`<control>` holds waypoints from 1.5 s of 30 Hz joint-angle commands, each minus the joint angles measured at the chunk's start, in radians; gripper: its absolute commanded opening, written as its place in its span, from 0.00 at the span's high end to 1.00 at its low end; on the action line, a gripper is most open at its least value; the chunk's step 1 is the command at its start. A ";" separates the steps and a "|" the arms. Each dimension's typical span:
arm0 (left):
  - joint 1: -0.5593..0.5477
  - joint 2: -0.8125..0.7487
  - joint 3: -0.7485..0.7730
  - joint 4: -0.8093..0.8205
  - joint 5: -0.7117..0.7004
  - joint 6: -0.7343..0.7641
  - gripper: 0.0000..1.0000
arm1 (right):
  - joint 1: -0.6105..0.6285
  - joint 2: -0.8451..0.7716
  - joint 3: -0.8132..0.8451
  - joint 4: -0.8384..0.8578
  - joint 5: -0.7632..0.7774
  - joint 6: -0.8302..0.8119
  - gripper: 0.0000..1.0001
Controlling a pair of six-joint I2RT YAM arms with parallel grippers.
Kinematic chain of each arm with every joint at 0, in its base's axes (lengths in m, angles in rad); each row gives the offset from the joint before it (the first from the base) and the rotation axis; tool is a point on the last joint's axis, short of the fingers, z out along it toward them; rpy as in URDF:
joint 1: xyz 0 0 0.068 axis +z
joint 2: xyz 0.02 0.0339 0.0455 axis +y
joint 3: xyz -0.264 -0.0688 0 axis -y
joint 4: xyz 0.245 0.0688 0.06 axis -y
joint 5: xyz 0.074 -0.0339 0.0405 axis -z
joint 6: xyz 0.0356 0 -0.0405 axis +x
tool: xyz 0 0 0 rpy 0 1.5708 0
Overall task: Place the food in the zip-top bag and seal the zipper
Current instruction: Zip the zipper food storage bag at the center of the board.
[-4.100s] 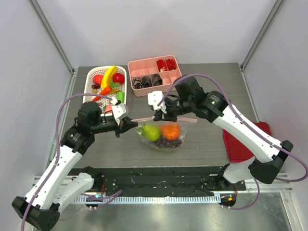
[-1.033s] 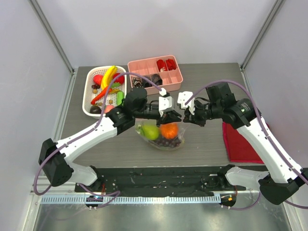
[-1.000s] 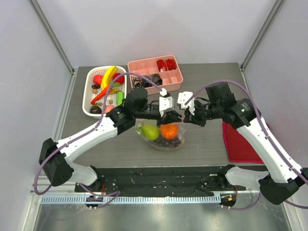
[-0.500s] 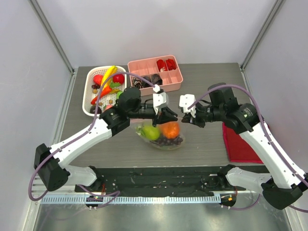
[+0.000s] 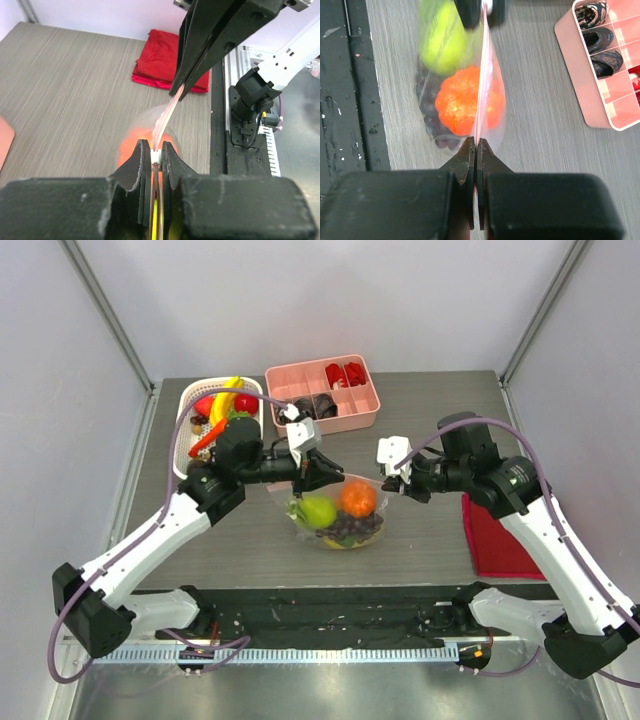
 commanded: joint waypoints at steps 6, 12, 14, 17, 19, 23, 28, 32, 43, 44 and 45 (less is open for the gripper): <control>0.111 -0.151 0.001 -0.097 -0.017 0.027 1.00 | -0.062 -0.025 -0.010 -0.104 0.039 -0.074 0.99; 0.192 -0.213 -0.003 -0.231 0.009 0.079 1.00 | -0.094 -0.021 -0.004 -0.132 0.034 -0.104 0.99; 0.212 -0.227 -0.002 -0.266 0.012 0.091 1.00 | -0.102 -0.014 0.000 -0.138 0.028 -0.117 0.99; 0.236 -0.234 0.001 -0.294 0.023 0.111 1.00 | -0.120 -0.002 0.014 -0.146 0.019 -0.136 0.99; 0.247 -0.234 0.009 -0.308 0.026 0.124 1.00 | -0.131 0.005 0.016 -0.147 0.010 -0.147 0.99; 0.264 -0.216 0.026 -0.305 0.026 0.134 1.00 | -0.146 0.028 0.037 -0.138 -0.006 -0.156 0.99; 0.276 -0.150 0.065 -0.225 0.017 0.141 1.00 | -0.168 0.094 0.097 -0.054 -0.009 -0.127 0.99; 0.299 -0.049 0.142 -0.151 0.021 0.150 1.00 | -0.178 0.200 0.231 -0.005 -0.013 -0.127 0.99; 0.362 0.053 0.265 -0.191 0.110 0.289 1.00 | -0.232 0.265 0.389 -0.011 -0.046 -0.258 0.99; 0.362 0.037 0.248 -0.214 0.118 0.306 1.00 | -0.231 0.248 0.347 -0.020 -0.058 -0.274 0.99; 0.361 0.024 0.210 -0.225 0.127 0.331 1.00 | -0.232 0.228 0.320 -0.026 -0.076 -0.288 0.99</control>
